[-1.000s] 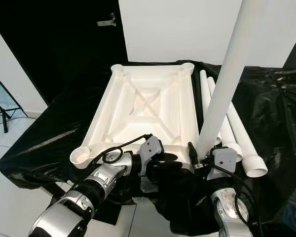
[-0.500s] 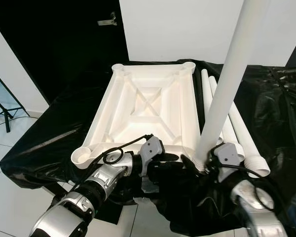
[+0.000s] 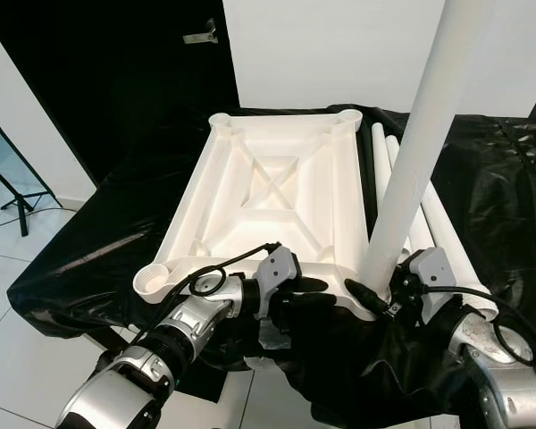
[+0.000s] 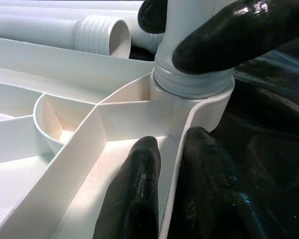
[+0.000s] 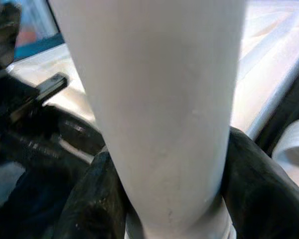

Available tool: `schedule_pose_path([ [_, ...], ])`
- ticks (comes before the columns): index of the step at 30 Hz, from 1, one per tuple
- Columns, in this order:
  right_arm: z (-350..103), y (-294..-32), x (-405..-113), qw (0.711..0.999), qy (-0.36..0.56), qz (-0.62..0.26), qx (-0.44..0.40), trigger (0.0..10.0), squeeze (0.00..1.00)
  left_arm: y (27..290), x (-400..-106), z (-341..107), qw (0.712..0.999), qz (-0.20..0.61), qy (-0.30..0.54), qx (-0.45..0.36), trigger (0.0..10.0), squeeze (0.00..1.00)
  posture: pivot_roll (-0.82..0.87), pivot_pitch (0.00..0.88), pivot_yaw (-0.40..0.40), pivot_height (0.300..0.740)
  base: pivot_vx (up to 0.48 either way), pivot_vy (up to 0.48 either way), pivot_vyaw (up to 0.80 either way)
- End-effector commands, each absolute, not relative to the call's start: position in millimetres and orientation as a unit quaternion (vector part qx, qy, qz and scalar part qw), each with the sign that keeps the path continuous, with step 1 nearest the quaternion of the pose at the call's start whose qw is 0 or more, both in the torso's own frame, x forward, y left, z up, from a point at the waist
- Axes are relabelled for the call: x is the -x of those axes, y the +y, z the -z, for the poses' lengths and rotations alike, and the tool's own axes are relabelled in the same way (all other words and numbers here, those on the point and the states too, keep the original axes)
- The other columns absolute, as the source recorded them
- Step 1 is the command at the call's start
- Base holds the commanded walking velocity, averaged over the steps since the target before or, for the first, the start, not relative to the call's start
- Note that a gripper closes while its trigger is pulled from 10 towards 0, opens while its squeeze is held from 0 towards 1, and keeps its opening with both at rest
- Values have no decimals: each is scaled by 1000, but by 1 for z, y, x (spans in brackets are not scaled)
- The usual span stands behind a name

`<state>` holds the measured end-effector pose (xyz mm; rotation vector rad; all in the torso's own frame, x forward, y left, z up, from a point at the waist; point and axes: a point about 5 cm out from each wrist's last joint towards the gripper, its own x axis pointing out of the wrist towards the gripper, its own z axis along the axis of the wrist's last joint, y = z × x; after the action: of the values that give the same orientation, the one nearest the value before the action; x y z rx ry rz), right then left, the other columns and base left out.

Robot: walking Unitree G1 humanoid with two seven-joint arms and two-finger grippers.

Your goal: Building children table

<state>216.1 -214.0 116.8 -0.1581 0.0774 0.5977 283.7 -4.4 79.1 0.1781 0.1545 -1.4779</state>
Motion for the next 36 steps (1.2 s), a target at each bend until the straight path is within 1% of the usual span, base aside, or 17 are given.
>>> schedule_pose_path([
  [1, -98, -191, -208, 944, 70, -320, 47, 0, 0, 2, -262, -48, 675, 716, 161, -71, 10000, 0, 77, 0, 54, 740, 0, 0, 0],
  [3, -92, -182, -209, 972, 45, -228, 22, 0, 0, 1, -262, -48, 675, 716, 161, -71, 10000, 0, 77, 0, 52, 740, 0, 0, 0],
  [4, -92, -182, -209, 972, 45, -228, 22, 0, 0, 1, -262, -48, 675, 716, 161, -71, 10000, 0, 77, 0, 52, 740, 0, 0, 0],
  [5, -90, -181, -208, 984, 30, -173, 10, 0, 0, 1, -262, -48, 675, 716, 161, -71, 10000, 0, 88, 0, 47, 740, 0, 0, 0],
  [10, -86, -188, -207, 998, 11, -69, -7, 0, 0, 1, -262, -48, 677, 715, 160, -70, 10000, 0, 90, 0, 45, 740, 0, 0, 0],
  [13, -85, -191, -208, 998, 5, -55, -6, 0, 0, 2, -261, -47, 677, 715, 162, -70, 10000, 0, 84, 0, 50, 740, 0, 0, 0],
  [14, -86, -190, -208, 998, 4, -61, -2, 8392, 0, 3, -261, -46, 676, 715, 163, -70, 10000, 0, 83, 0, 51, 740, 0, 0, 0],
  [17, -86, -188, -208, 998, 4, -63, 2, 8392, 0, 3, -261, -46, 676, 716, 163, -70, 10000, 0, 83, 0, 51, 740, 0, 0, 0],
  [18, -88, -189, -210, 998, 0, -70, 5, 10000, 1000, 3, -262, -47, 676, 716, 163, -71, 10000, 0, 78, 0, 52, 740, 0, 0, 0],
  [22, -94, -192, -215, 995, -10, -91, 27, 10000, 1000, 1, -263, -49, 676, 716, 161, -72, 10000, 0, 72, 0, 48, 740, 0, 0, 0],
  [23, -98, -194, -217, 993, -15, -110, 44, 10000, 0, 0, -264, -50, 676, 716, 160, -73, 10000, 0, 68, 0, 49, 740, 0, 0, 0],
  [25, -103, -197, -220, 989, -18, -133, 55, 10000, 0, 0, -265, -50, 676, 716, 159, -74, 10000, 0, 66, 0, 51, 740, 0, 0, 0],
  [26, -110, -202, -221, 980, -22, -179, 81, 10000, 0, 0, -265, -51, 675, 716, 158, -75, 10000, 0, 62, 0, 56, 740, 0, 0, 0],
  [31, -112, -204, -221, 977, -22, -194, 89, 10000, 0, 0, -265, -51, 675, 717, 158, -75, 10000, 0, 62, 0, 56, 740, 0, 0, 0],
  [34, -112, -212, -218, 960, 12, -259, 103, 10000, 0, -1, -265, -51, 674, 718, 157, -75, 10000, 0, 68, 0, 57, 740, 0, 0, 0],
  [35, -109, -214, -214, 954, 29, -280, 103, 5961, 0, 0, -265, -51, 674, 718, 157, -75, 10000, 0, 76, 0, 53, 740, 0, 0, 0],
  [36, -109, -214, -214, 954, 29, -280, 103, 5961, 0, 0, -265, -51, 674, 718, 157, -75, 10000, 0, 76, 0, 53, 740, 0, 0, 0],
])
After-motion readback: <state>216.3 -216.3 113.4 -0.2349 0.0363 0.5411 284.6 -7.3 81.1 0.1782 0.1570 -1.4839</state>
